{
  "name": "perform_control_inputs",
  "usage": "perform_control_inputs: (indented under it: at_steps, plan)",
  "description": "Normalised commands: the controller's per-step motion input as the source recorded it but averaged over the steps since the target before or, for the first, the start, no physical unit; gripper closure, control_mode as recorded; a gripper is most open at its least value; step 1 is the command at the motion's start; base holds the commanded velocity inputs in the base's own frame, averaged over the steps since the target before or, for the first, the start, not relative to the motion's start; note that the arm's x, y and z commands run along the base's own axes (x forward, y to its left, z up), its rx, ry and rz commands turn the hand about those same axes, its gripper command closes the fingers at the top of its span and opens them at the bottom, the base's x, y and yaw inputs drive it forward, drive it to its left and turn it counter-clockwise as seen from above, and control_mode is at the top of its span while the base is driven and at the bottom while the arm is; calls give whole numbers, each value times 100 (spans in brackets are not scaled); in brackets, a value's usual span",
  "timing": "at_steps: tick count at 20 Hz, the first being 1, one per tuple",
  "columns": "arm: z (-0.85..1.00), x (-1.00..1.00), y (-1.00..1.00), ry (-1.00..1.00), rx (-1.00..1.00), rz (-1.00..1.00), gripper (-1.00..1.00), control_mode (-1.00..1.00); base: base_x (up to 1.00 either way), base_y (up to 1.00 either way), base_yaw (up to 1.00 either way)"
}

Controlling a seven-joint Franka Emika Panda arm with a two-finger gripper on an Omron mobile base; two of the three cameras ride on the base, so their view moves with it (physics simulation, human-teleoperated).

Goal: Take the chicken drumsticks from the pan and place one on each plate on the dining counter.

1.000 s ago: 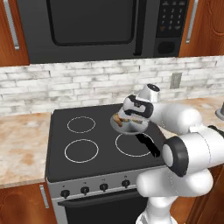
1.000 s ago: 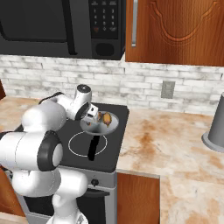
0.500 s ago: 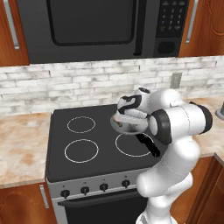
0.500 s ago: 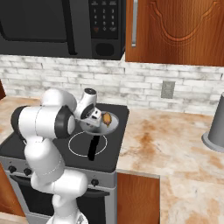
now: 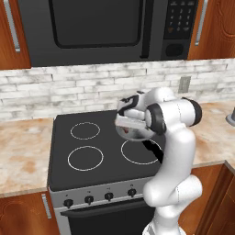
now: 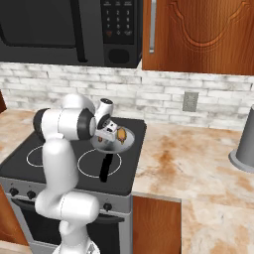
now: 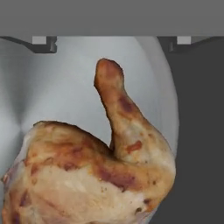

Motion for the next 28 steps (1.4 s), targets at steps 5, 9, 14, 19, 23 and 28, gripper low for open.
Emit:
perform_control_inputs:
  at_steps: [5, 9, 14, 19, 23, 28]
  plan:
    - [-48, 46, 9, 4, 0, 0, -100, -100, 0, 0, 0]
    - [-42, 51, 11, 0, -2, 0, -100, -100, 0, 0, 0]
    - [-52, 4, 53, 6, -10, 0, 100, -100, 0, 0, 0]
    - [-59, 0, 58, 13, -9, 0, 100, -100, 0, 0, 0]
    - [-55, 3, 62, 11, -3, 0, 100, -100, 0, 0, 0]
    - [-32, 0, 50, 9, -2, 0, 100, -100, 0, 0, 0]
